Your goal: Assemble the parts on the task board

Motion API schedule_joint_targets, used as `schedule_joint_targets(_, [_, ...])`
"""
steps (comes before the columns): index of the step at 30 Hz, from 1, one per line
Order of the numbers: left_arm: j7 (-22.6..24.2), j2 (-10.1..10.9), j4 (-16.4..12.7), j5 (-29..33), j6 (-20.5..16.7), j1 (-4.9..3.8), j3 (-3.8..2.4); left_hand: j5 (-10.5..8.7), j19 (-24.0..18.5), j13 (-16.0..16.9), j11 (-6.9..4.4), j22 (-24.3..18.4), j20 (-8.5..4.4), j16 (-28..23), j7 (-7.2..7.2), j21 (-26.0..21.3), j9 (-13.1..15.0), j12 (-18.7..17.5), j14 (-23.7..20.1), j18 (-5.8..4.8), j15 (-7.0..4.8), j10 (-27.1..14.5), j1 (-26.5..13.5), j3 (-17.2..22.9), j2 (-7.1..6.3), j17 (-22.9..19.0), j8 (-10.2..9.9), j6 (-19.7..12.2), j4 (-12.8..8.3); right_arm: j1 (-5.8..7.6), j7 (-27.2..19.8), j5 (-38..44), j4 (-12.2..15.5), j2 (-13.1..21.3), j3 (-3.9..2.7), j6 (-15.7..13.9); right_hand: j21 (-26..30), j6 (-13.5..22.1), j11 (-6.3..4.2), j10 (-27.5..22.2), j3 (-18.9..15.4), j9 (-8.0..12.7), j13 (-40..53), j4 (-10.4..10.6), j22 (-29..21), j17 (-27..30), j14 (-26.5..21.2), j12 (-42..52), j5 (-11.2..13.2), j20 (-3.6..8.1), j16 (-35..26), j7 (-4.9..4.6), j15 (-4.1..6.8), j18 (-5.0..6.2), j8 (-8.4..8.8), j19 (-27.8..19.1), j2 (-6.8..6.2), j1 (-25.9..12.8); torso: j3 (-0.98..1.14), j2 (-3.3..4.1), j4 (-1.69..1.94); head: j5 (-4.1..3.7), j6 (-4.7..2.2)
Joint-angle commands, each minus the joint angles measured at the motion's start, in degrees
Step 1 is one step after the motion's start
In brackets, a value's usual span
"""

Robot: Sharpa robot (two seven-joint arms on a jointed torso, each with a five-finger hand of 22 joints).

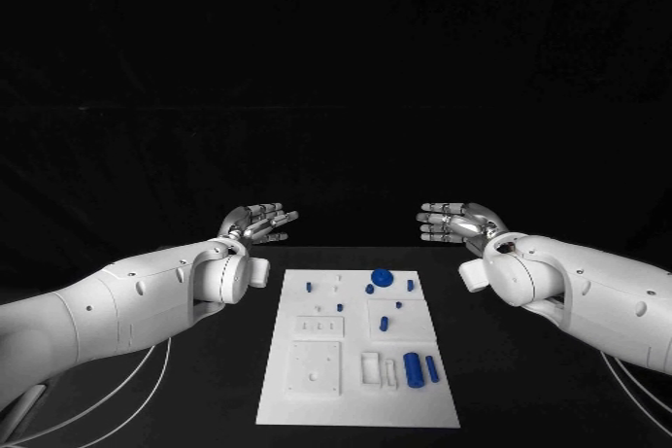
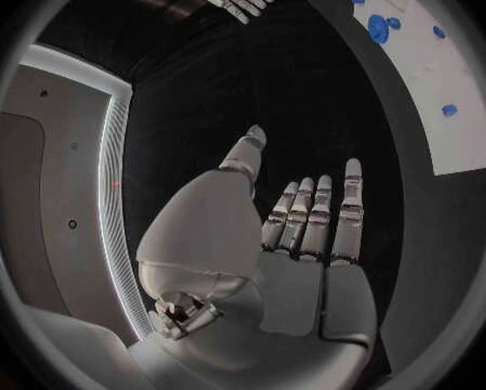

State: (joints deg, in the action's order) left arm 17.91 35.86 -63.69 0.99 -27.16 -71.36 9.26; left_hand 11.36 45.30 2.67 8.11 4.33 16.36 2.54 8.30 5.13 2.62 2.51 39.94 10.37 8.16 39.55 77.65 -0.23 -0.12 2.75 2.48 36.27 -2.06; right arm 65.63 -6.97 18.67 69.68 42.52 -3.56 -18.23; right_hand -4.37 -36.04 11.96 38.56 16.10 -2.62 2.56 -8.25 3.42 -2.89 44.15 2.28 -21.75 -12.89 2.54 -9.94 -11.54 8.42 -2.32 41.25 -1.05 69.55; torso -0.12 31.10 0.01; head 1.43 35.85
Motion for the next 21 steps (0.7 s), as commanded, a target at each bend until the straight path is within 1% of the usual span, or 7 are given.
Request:
schedule_joint_targets(1, [0.8, 0.46, -0.91, -1.1, 2.41, -0.13, -0.06, 0.42, 2.26, 0.23, 0.48, 0.46, -0.53, 0.72, 0.51, 1.43, 0.24, 0.39, 7.07, 1.5, 0.43, 6.86, 0.22, -0.22, 1.12, 0.35, 0.44, 4.79, -0.85, 0.07, 0.01, 13.16, -0.65, -0.68, -0.06, -0.18, -2.27, -13.69, -1.95, 16.1, 2.29, -0.59, 0.65, -1.44, 0.56, -0.59, 15.97, 0.87, 0.76, 2.96, 0.87, 0.15, 2.13, -1.11, -0.91, 11.66, -1.41, 1.71, -0.09, 0.05, 0.0, 0.21, 0.1])
schedule_joint_targets(3, [1.38, 0.97, -1.65, -1.72, 2.57, -0.14, -0.07, 0.55, 5.69, 0.58, 0.9, 1.26, -3.79, 2.36, 1.05, 3.61, 0.55, 0.83, 17.54, 0.01, 2.08, 16.95, 0.68, -0.23, 1.9, 0.94, 0.79, 11.04, -1.46, 0.07, -0.08, 17.87, -1.21, -1.11, -0.07, -0.42, -3.91, -19.0, -3.04, 20.57, 3.56, -0.85, 0.76, -1.52, 0.83, -0.85, 21.17, 0.89, 0.84, 4.77, 1.13, 0.64, 3.96, -1.1, -1.16, 15.67, -1.93, 1.49, -0.09, 0.2, 0.0, 0.26, -0.08])
schedule_joint_targets(5, [1.73, 1.48, -2.44, -2.46, 2.78, -0.19, -0.08, 0.75, 9.31, 0.61, 0.42, 2.23, -7.73, 2.3, 0.97, 6.34, 0.79, 0.79, 22.09, -3.8, 0.28, 19.89, 1.5, -0.1, 2.52, 0.96, 0.94, 16.14, -2.55, 0.08, -0.11, 22.73, -1.82, -1.6, -0.1, -0.62, -6.38, -23.05, -4.15, 23.38, 4.09, -1.08, 0.77, -1.66, 1.59, -1.52, 27.25, 1.05, 1.38, 6.99, 2.12, 1.38, 6.3, -0.91, -1.44, 20.57, -2.45, 1.51, -0.08, 0.28, 0.12, 0.25, 0.14])
schedule_joint_targets(10, [2.04, 3.33, -5.56, -5.41, 3.81, -0.69, -0.11, 0.63, 13.01, 0.58, -1.07, 4.31, -11.65, 2.79, 0.25, 10.77, 0.98, 0.81, 29.91, -5.62, -2.82, 25.1, 2.64, 1.83, 2.9, 1.52, 1.22, 21.04, -4.67, 0.22, 0.86, 36.19, -3.55, -3.15, -0.37, 0.34, -16.51, -27.87, -7.0, 29.17, 2.13, -1.24, 0.79, -2.58, 6.45, -6.5, 42.34, 1.03, 1.99, 13.74, 8.21, 2.7, 11.97, -1.01, -1.46, 33.88, -3.1, 2.72, -0.43, 1.23, 0.68, -0.22, 0.08])
schedule_joint_targets(13, [1.93, 4.55, -7.94, -6.95, 4.75, -1.09, -0.15, 0.31, 12.78, 0.55, -1.52, 6.41, -13.1, 2.06, 0.23, 14.05, 0.97, 0.75, 32.31, -6.52, -3.63, 26.16, 2.4, 3.21, 2.53, 1.82, 1.18, 21.24, -6.2, 0.44, 2.85, 44.4, -4.75, -4.31, -0.64, 2.74, -21.11, -28.46, -7.42, 29.78, 1.76, -1.15, 0.77, -3.19, 9.56, -12.75, 42.52, 0.99, 1.89, 15.38, 16.72, 2.99, 12.9, -1.6, -1.24, 35.38, -3.37, 2.67, -0.64, 1.89, 1.16, -0.63, 0.05])
schedule_joint_targets(15, [1.91, 5.28, -9.49, -7.65, 5.19, -1.36, -0.18, 0.27, 12.1, 0.6, -1.53, 7.7, -13.46, 2.03, 0.27, 15.92, 0.98, 0.84, 33.5, -6.63, -3.99, 26.23, 2.07, 3.89, 2.53, 2.09, 1.2, 21.27, -6.87, 0.57, 4.18, 48.94, -5.41, -4.99, -0.76, 3.77, -26.92, -28.72, -7.72, 30.1, 2.49, -1.18, 0.8, -3.68, 13.64, -21.04, 41.26, 1.03, 1.68, 16.35, 30.3, 3.09, 13.65, -1.33, -1.28, 38.16, -3.68, 1.76, -0.78, 2.32, 1.56, -0.97, -0.07])
schedule_joint_targets(21, [2.16, 7.64, -14.29, -8.67, 5.74, -2.14, -0.56, 0.28, 8.36, 0.61, -1.38, 11.49, -13.43, 1.75, 0.3, 21.01, 0.97, 0.87, 33.72, -6.67, -4.0, 25.79, 0.61, 5.1, 2.4, 2.48, 1.19, 21.18, -8.49, 0.76, 7.98, 60.64, -6.58, -6.8, -0.92, 5.09, -36.05, -28.05, -7.62, 29.28, 5.37, -1.19, 0.81, -4.96, 22.28, -29.23, 39.4, 1.06, 2.53, 16.25, 40.82, 3.13, 13.55, -0.33, -1.3, 37.2, -4.55, 0.92, -1.12, 3.88, 2.88, -2.05, -0.49])
